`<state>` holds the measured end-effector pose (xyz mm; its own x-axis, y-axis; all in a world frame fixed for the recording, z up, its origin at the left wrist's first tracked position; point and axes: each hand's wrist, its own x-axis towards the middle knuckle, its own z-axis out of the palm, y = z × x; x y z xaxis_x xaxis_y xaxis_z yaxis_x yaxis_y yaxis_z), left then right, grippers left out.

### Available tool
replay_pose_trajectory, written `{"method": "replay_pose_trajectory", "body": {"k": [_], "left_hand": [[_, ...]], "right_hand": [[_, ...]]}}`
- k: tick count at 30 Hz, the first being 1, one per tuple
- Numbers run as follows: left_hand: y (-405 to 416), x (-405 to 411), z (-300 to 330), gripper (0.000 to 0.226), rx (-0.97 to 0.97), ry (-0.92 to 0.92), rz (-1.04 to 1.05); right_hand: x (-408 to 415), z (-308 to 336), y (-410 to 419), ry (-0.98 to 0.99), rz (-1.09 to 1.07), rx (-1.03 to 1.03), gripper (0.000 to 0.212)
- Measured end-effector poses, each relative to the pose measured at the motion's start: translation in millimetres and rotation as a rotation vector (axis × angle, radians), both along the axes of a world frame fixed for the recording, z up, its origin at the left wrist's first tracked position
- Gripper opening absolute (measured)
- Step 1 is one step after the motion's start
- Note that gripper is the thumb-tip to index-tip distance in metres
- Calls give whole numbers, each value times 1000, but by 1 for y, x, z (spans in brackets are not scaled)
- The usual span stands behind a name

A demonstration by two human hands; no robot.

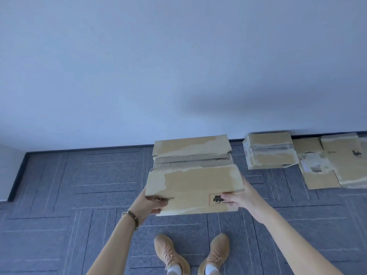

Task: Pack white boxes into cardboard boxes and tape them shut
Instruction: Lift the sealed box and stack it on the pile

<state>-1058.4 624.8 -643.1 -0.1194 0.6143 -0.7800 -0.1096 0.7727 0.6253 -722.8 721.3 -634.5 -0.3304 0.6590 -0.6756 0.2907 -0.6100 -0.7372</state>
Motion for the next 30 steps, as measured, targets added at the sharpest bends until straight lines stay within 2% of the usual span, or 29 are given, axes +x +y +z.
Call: {"method": "replay_pose_trajectory", "body": {"k": [7, 13, 21, 30], "left_hand": [[41, -43, -118, 57, -17, -19, -29], [68, -55, -229, 70, -25, -38, -25], [85, -48, -367, 71, 3, -40, 35], [112, -63, -482, 78, 97, -3, 62]], "right_hand": [[-38, -101, 42, -42, 30, -7, 80], [-50, -216, 60, -43, 3, -19, 79], [-55, -366, 81, -38, -19, 9, 80], [-73, -488, 107, -23, -35, 89, 81]]}}
